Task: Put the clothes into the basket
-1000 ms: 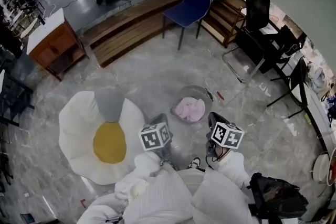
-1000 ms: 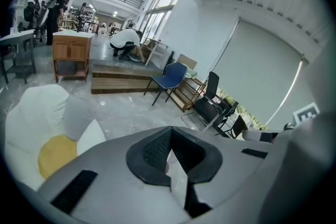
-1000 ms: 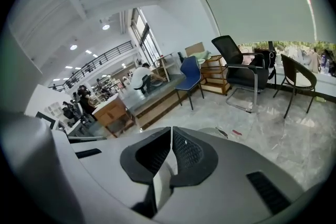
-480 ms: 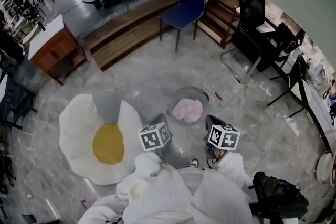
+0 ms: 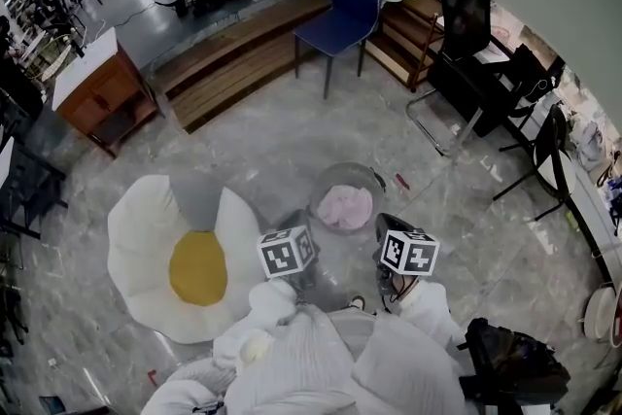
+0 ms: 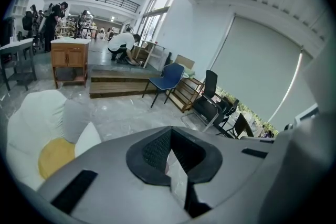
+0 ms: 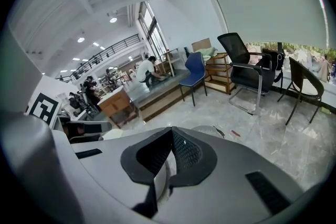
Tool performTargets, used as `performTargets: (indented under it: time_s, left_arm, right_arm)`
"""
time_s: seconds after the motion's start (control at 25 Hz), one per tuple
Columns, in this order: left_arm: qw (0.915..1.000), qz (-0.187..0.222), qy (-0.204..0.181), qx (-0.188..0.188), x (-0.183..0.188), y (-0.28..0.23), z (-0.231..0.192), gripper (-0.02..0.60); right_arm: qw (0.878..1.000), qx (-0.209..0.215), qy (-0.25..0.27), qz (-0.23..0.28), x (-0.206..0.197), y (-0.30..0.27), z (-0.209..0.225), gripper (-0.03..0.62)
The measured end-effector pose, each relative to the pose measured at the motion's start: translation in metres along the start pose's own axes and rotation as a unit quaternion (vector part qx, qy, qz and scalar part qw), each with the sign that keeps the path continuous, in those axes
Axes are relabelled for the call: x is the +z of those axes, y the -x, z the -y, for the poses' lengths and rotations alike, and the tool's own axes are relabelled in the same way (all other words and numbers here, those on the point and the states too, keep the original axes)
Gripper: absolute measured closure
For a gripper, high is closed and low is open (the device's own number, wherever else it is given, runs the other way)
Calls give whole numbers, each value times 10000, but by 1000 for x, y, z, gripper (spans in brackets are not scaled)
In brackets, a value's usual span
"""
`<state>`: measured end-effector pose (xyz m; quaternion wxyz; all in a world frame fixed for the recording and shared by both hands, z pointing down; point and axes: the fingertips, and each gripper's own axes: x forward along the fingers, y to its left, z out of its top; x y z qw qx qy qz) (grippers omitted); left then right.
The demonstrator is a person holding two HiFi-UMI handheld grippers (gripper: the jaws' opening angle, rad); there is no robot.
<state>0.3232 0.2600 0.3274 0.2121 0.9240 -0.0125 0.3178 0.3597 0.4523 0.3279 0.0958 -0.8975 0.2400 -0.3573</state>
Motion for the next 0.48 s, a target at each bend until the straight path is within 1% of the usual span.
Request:
performTargets:
  time_s: [0.48]
  left_arm:
    - [9999,-80,-54,-73,7,-8,-6,577]
  right_arm:
    - [9998,-44,158,-73,4,-7,-12,571]
